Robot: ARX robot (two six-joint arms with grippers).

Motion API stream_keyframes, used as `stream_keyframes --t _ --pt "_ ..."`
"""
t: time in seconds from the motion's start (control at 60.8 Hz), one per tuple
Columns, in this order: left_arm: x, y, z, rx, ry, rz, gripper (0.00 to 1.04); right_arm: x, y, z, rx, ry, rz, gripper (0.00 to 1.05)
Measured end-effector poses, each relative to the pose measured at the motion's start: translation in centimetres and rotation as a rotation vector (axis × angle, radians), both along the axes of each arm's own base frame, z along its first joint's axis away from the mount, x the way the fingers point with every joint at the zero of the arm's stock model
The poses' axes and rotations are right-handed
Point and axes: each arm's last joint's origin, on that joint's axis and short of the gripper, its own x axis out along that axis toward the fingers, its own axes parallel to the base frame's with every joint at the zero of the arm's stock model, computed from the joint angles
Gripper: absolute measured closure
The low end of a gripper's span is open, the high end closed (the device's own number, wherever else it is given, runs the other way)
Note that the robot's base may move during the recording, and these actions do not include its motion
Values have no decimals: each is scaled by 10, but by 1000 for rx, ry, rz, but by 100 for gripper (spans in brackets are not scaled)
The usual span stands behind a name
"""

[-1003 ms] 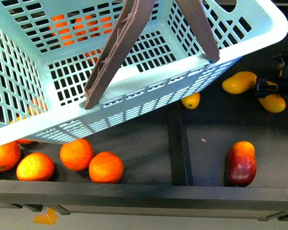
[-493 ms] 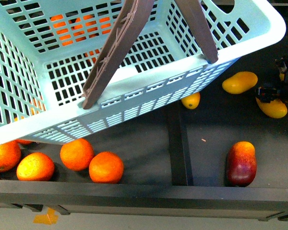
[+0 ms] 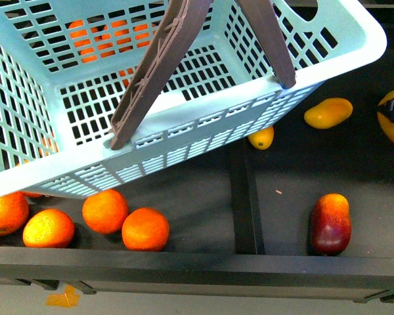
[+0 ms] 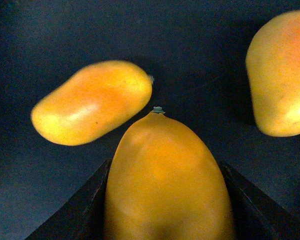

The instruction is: Pick mango and avocado into basket

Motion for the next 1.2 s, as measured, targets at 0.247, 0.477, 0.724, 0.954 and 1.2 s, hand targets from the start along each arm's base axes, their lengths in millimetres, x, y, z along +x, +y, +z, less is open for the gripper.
stream_keyframes --t 0.247,0.477,0.724,0.954,1.2 --pt "0 0 0 0 0 0 76 -66 -9 78 14 -157 -1 51" --pt "0 0 0 0 0 0 76 -115 12 142 50 -289 32 51" --pt "0 0 0 0 0 0 76 -159 68 211 145 -460 115 51" --pt "0 0 0 1 0 0 76 -190 130 247 253 -552 224 51" --pt "0 0 0 0 0 0 76 -193 185 239 306 -506 318 51"
